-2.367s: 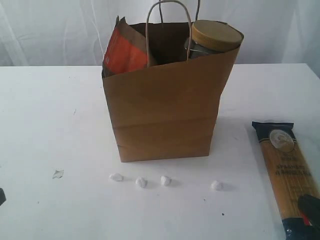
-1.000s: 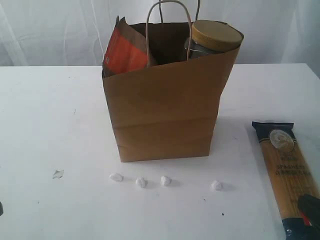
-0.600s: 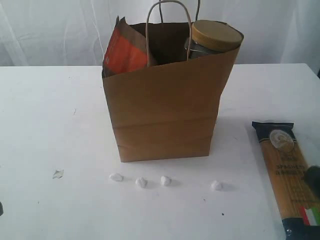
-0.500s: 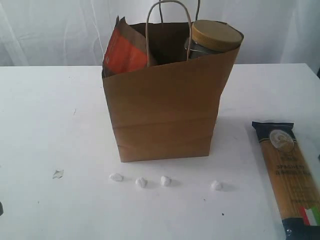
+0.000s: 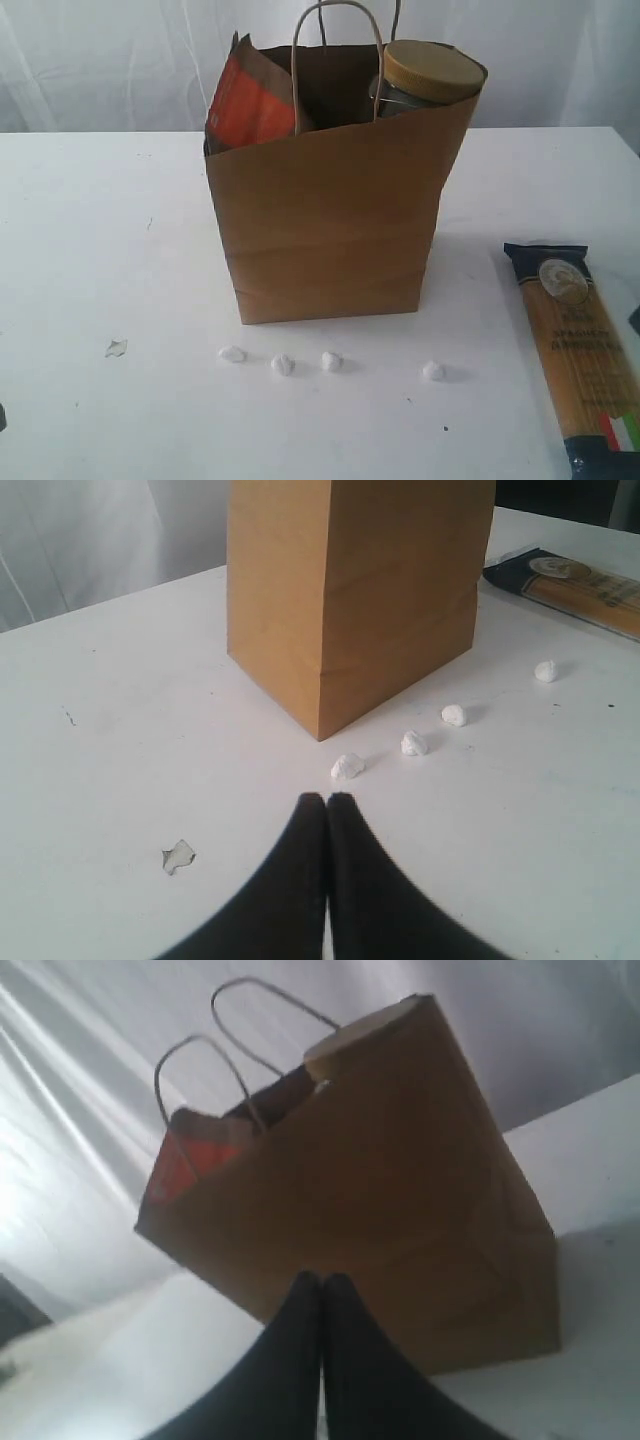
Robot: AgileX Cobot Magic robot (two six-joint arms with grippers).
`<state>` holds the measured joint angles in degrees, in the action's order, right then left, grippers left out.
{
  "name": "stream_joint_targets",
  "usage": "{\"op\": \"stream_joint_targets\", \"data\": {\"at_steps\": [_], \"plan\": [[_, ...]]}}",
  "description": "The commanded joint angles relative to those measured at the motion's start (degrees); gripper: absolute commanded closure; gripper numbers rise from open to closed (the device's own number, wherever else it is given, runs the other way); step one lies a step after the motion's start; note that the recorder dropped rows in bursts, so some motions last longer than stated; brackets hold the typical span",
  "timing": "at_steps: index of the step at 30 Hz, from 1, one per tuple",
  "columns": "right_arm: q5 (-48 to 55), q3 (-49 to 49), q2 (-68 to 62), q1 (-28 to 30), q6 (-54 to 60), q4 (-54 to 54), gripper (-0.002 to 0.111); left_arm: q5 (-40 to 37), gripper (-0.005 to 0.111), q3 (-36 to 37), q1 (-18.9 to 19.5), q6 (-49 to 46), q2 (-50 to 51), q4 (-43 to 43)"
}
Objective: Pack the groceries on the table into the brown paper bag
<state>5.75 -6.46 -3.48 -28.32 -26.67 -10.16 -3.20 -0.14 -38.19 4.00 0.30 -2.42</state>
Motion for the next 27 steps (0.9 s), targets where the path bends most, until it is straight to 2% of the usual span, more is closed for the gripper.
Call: {"op": "stream_joint_targets", "data": {"at_steps": [1, 7, 11, 14, 20, 22, 27], "plan": [[19.5, -11.1, -4.0, -2.1, 14.0, 2.2, 0.108, 0.1, 0.107, 0.1, -0.1, 0.0, -0.3, 0.6], [37.5, -22.6, -16.4, -2.5, 26.7, 2.2, 0.108, 0.1, 0.107, 0.1, -0.1, 0.0, -0.3, 0.6], [43.6, -25.8, -24.5, -2.5, 32.7, 2.5, 0.107, 0.1, 0.107, 0.1, -0.1, 0.0, -0.3, 0.6], [45.5, -26.8, -31.6, -2.5, 38.3, 2.5, 0.098, 0.1, 0.107, 0.1, -0.1, 0.0, -0.3, 0.6], [39.7, -27.1, -44.9, -2.5, 42.3, 2.5, 0.053, 0.1, 0.107, 0.1, -0.1, 0.0, -0.3, 0.6], [35.3, -27.2, -49.4, -2.5, 42.8, 2.2, 0.048, 0.1, 0.107, 0.1, -0.1, 0.0, -0.3, 0.6], [27.0, -28.4, -59.6, -2.5, 42.9, 1.0, 0.049, 0.1, 0.107, 0.1, -0.1, 0.0, -0.3, 0.6]]}}
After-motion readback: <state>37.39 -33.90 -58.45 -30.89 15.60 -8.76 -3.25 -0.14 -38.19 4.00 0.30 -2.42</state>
